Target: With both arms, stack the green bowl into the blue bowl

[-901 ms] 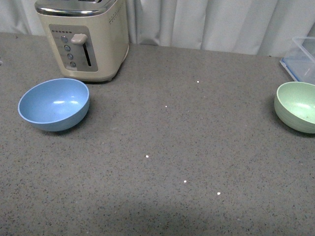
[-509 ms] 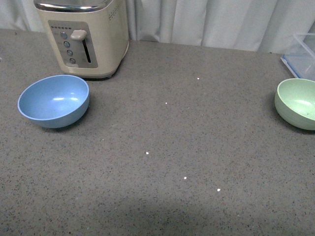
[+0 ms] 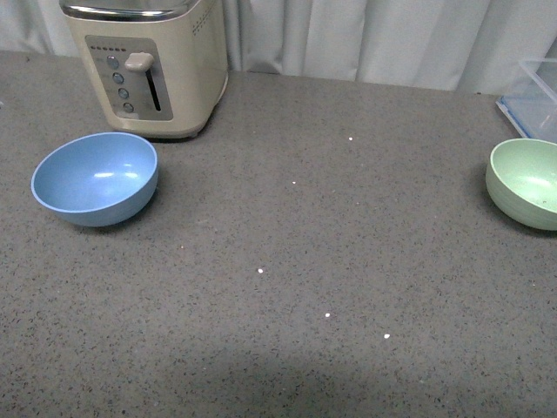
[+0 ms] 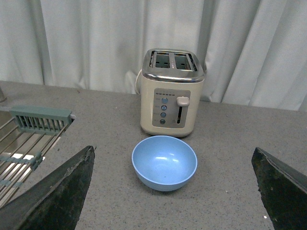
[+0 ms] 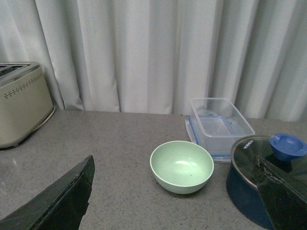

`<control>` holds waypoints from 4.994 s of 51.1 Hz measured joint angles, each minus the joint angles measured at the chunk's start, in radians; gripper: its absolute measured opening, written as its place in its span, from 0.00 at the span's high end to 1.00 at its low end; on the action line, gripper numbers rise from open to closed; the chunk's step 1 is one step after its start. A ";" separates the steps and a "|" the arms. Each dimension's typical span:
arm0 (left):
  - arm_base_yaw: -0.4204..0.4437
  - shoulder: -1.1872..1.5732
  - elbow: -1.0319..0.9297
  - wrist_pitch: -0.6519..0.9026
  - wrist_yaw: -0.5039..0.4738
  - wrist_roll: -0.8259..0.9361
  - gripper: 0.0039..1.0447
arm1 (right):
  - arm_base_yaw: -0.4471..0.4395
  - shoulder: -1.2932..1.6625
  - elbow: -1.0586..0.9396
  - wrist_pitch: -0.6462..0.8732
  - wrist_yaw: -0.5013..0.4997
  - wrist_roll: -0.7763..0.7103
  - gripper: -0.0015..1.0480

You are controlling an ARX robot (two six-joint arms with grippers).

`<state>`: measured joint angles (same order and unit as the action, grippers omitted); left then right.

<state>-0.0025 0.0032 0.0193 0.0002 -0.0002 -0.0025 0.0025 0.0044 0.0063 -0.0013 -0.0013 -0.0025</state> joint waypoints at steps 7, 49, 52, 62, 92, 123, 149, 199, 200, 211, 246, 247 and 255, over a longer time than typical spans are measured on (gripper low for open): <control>0.000 0.000 0.000 0.000 0.000 0.000 0.06 | 0.000 0.000 0.000 0.000 0.000 0.000 0.09; 0.000 0.000 0.000 0.000 0.000 0.000 0.06 | 0.000 0.000 0.000 0.000 0.000 0.000 0.09; 0.000 0.000 0.000 0.000 0.000 0.000 0.06 | 0.000 0.000 0.000 0.000 0.000 0.000 0.09; 0.000 0.000 0.000 0.000 0.000 0.000 0.06 | 0.000 0.000 0.000 0.000 0.000 0.000 0.09; 0.000 0.000 0.000 0.000 0.000 0.000 0.06 | 0.000 0.000 0.000 0.000 0.000 0.000 0.09; -0.088 0.785 0.191 0.404 -0.309 -0.245 0.06 | 0.000 0.000 0.000 0.000 0.000 0.000 0.09; -0.065 1.704 0.616 0.362 -0.339 -0.469 0.06 | 0.000 0.000 0.000 0.000 0.000 0.000 0.09; -0.046 2.097 1.003 0.093 -0.344 -0.553 0.13 | 0.000 0.000 0.000 0.000 0.000 0.000 0.09; -0.045 2.099 1.004 0.095 -0.338 -0.560 0.18 | 0.000 0.000 0.000 0.000 0.000 0.000 0.09; -0.040 2.104 1.006 0.102 -0.332 -0.582 0.47 | 0.000 0.000 0.000 0.000 0.000 0.000 0.09; -0.072 2.050 1.015 0.101 -0.317 -0.612 0.96 | 0.000 0.000 0.000 0.000 0.000 0.000 0.09; -0.082 2.042 1.016 0.094 -0.318 -0.616 0.96 | 0.000 0.000 0.000 0.000 0.000 0.000 0.09; -0.203 2.012 1.071 0.046 -0.310 -0.676 0.96 | 0.000 0.000 0.000 0.000 0.000 0.000 0.09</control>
<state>-0.2058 2.0155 1.0904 0.0463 -0.3103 -0.6785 0.0025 0.0044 0.0063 -0.0013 -0.0013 -0.0025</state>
